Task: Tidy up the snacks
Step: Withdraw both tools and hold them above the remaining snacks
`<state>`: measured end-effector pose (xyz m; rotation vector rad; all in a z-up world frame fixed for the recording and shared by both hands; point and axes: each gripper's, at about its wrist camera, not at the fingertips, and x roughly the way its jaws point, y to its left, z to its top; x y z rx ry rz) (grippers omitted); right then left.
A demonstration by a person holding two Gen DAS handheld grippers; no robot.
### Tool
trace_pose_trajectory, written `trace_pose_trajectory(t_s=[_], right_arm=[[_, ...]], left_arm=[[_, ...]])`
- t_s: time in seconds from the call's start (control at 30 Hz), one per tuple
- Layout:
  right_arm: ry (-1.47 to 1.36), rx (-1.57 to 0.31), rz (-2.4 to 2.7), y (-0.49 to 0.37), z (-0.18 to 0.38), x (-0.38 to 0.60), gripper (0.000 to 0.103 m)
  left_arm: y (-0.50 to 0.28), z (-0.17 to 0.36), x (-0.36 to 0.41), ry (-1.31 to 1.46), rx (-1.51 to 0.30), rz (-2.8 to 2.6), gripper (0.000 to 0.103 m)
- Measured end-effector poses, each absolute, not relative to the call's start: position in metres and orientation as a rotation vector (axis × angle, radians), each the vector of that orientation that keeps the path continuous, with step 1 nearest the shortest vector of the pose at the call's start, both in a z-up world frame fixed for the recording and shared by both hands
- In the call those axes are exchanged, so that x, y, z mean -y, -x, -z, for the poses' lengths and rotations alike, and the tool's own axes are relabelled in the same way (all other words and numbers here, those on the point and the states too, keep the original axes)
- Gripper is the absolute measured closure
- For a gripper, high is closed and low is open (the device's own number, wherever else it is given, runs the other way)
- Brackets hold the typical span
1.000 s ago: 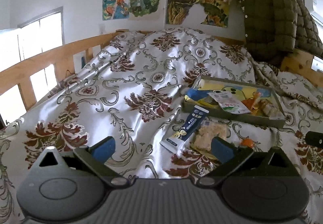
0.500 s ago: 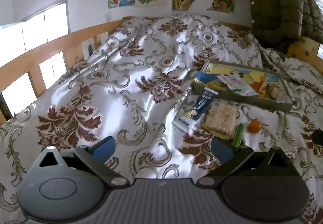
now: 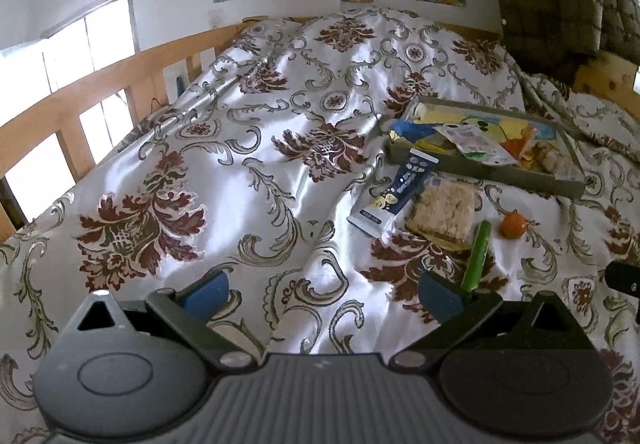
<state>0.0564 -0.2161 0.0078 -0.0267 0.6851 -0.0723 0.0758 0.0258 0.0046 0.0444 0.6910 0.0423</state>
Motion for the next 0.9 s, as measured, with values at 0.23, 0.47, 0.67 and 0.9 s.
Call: trace_pose_trajectory(t_s=[0.23,0.47,0.67,0.9], right_arm=[[0.030,-0.702,0.060,-0.059,-0.005,0.212,0.001],[0.025,-0.732,0.046,-0.061,0.000,0.211,0.001],[0.017,-0.748,0.013,-0.062,0.003,0.206,0.001],[0.015,-0.771,-0.027,-0.068,0.009,0.198,0.001]], left_arm=[[-0.079,-0.002,-0.027,-0.045,-0.711,-0.049,0.000],[-0.083,0.003,-0.033,-0.022,-0.748,-0.061,0.000],[-0.085,0.004,-0.033,-0.020,-0.755,-0.053,0.000],[-0.089,0.009,-0.033,-0.016,-0.777,-0.048,0.000]])
